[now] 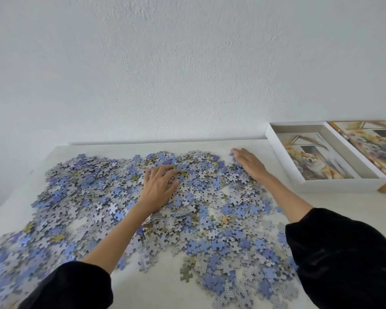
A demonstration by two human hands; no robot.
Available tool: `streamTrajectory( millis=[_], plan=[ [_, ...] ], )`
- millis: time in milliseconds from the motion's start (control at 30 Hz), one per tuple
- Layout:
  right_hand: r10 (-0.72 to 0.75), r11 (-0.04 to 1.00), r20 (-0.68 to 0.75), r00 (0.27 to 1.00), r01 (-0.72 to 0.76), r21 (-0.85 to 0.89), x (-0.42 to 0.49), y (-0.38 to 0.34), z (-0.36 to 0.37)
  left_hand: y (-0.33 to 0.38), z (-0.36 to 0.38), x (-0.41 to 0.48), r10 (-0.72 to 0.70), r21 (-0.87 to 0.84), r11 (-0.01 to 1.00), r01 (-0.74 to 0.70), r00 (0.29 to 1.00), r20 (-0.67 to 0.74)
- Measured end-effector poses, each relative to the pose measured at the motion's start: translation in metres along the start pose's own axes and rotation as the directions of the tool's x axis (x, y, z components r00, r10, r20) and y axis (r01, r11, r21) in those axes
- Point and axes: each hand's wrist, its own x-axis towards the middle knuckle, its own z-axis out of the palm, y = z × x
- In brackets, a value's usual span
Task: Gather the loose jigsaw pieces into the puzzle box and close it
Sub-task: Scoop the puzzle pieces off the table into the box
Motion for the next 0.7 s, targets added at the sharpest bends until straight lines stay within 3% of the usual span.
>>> streamTrajectory(
  millis=[267,433,567,700],
  plan=[
    [-0.113,0.988,0.032,0.993,0.115,-0.098,-0.011,-0.019,0.026,-0.009,-0.007,0.011,0.073,-0.007,0.997,-0.073,0.996,0.041],
    [-0.030,0.978,-0.066,0.997,0.043,0.205,-0.034,-0.027,0.017,-0.010,-0.005,0.011,0.081,-0.002,0.997,-0.081,0.996,0.035],
    [0.057,0.979,-0.259,0.964,-0.004,0.203,-0.069,-0.013,-0.004,-0.008,-0.009,0.011,0.094,0.004,0.996,-0.095,0.995,0.017],
    [0.194,0.971,-0.288,0.938,-0.142,0.191,-0.116,0.010,0.000,-0.010,-0.006,0.010,0.100,0.007,0.995,-0.100,0.995,0.022]
  ],
)
